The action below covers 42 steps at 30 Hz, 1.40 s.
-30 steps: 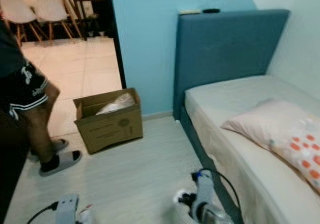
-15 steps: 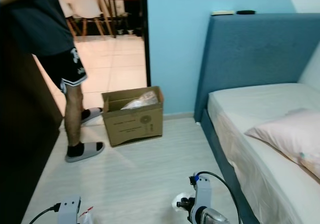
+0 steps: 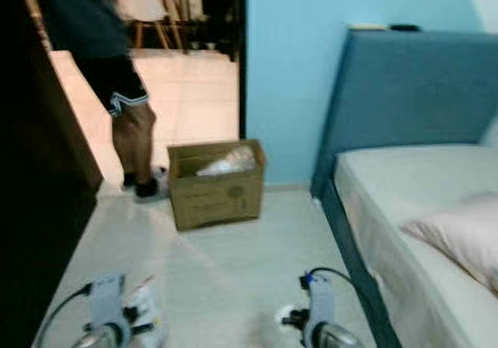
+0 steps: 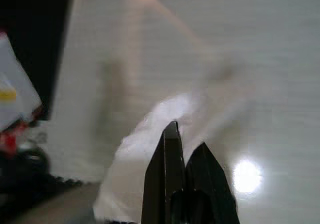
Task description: Clean up the room
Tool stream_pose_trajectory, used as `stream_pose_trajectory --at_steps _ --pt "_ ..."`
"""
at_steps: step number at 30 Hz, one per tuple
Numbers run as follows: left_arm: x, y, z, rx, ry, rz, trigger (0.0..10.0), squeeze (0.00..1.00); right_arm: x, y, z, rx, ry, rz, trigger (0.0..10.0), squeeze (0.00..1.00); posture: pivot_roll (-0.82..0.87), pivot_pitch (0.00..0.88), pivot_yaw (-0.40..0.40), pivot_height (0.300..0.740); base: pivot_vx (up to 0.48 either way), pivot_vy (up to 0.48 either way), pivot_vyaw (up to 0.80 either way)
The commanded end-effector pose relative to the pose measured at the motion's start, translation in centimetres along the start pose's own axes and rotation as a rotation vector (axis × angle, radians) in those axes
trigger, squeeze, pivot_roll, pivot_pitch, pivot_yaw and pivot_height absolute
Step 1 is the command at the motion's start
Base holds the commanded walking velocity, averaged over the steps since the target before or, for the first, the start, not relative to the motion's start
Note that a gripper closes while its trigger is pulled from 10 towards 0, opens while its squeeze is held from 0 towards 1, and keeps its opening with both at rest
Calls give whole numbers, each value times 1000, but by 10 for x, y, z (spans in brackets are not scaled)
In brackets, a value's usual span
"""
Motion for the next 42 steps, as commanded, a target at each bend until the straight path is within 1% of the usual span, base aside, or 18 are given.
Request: stream_pose_trajectory --at_steps 1,3,5,8,9,10,13,16,19,21,23,27,28,29,31,33,34,42 --pt "6 -7 29 -7 -91 -28 10000 0 -7 -15 -4 15 11 -41 10000 0 -42 0 -53 733 480 0 706" --pt "7 -6 42 -5 -125 -33 10000 0 -7 -16 -3 23 2 -49 10000 0 -50 0 -44 733 480 0 231" --pt "8 -9 51 7 -148 -49 10000 0 -6 -16 -2 29 -5 -59 10000 0 -54 0 -40 733 480 0 0" --pt "9 -17 59 21 -178 -86 10000 0 -6 -17 -3 31 -4 -67 10000 0 -58 0 -38 733 480 0 0" --pt "9 -17 59 21 -178 -86 10000 0 -6 -17 -3 31 -4 -67 10000 0 -58 0 -38 733 480 0 0" --pt "10 -30 70 22 -223 -143 10000 0 -7 -19 -3 38 -5 -78 10000 0 -59 0 -35 733 480 0 0" --pt "9 -39 80 25 -260 -187 10000 0 -7 -20 -4 36 0 -83 10000 0 -59 0 -35 733 480 0 0" --pt "9 -47 95 21 -311 -224 10000 0 -7 -19 -5 33 11 -81 10000 0 -61 0 -33 733 480 0 -781" --pt "9 -49 101 21 -328 -233 10000 0 -7 -19 -6 34 12 -82 10000 0 -61 0 -33 733 480 0 -781" --pt "8 -51 114 20 -364 -245 10000 0 -7 -19 -5 40 6 -80 10000 0 -54 0 -36 733 480 0 -781" --pt "8 -52 121 18 -385 -250 10000 0 -7 -18 -5 41 0 -78 10000 0 -52 0 -36 733 480 0 -391" --pt "7 -55 125 12 -400 -264 10000 0 -6 -18 -4 33 0 -77 10000 0 -52 0 -36 733 480 0 0" --pt "6 -58 127 10 -410 -285 10000 0 -6 -18 -4 28 2 -78 10000 0 -52 0 -36 733 480 0 0" --pt "4 -69 131 9 -431 -354 10000 0 -6 -17 -4 19 6 -78 10000 0 -53 0 -37 733 480 0 0" --pt "3 -72 132 8 -436 -371 10000 0 -6 -17 -4 13 8 -79 10000 0 -53 0 -37 733 480 0 0" --pt "-1 -87 132 77 -450 -460 10000 0 -6 -17 -3 8 7 -82 10000 0 -55 0 -34 733 480 0 0" --pt "-2 -92 132 98 -454 -487 10000 0 -6 -17 -3 8 6 -82 10000 0 -55 0 -34 733 480 0 0" --pt "-5 -101 135 137 -467 -538 10000 0 -6 -19 -1 19 -3 -102 10000 0 -60 0 -28 733 480 0 0"
Point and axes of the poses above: a point about 5 cm out from each wrist's last joint towards the gripper, its own x axis pointing out of the wrist towards the gripper, its own z axis along the axis of the wrist's last joint, y = z × x, the point moved 4 cm from there along x, pointing out of the wrist towards the gripper, and after that the axes turned 15 degrees about x, right-handed, at the moved point
